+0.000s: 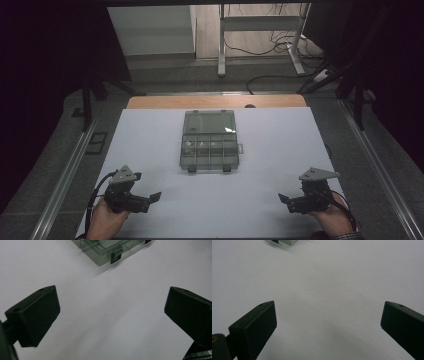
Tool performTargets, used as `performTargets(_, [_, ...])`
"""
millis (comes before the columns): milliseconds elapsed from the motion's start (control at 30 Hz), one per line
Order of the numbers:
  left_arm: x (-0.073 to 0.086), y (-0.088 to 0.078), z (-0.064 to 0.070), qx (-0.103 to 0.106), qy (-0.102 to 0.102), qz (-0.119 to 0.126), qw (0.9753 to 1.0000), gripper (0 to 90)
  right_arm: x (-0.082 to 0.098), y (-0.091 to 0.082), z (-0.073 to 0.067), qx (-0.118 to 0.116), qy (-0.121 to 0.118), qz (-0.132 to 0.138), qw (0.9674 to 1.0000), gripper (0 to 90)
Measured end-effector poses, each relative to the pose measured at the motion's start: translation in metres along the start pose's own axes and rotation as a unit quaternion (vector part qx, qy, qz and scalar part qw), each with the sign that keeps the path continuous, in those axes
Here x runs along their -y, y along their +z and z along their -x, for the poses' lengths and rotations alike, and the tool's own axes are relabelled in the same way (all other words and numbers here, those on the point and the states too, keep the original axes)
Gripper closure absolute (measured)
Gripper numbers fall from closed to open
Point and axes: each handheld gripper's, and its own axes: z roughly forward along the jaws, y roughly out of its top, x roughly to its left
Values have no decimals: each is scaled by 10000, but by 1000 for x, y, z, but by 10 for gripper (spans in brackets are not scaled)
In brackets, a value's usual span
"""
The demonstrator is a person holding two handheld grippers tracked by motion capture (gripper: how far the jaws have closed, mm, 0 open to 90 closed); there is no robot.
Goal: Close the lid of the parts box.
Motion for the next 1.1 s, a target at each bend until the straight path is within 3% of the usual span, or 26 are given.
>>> performTargets(200, [0,0,0,170,-65,26,9998,6,-6,-2,-2,-198,71,18,9998,3])
performTargets(333, [-1,0,0,135,40,-28,9999,7,-9,-4,-2,-212,174,126,9995,0])
performTargets(433, [-2,3,1,25,191,-57,9998,0,-12,-4,-4,-166,123,156,9997,0])
performTargets(633, [-4,7,-2,-37,247,-117,9996,0,-18,-2,-6,-89,107,214,9997,0])
performTargets(1100, [-15,12,-11,216,32,172,9996,0,-30,7,-3,-103,87,397,9991,0])
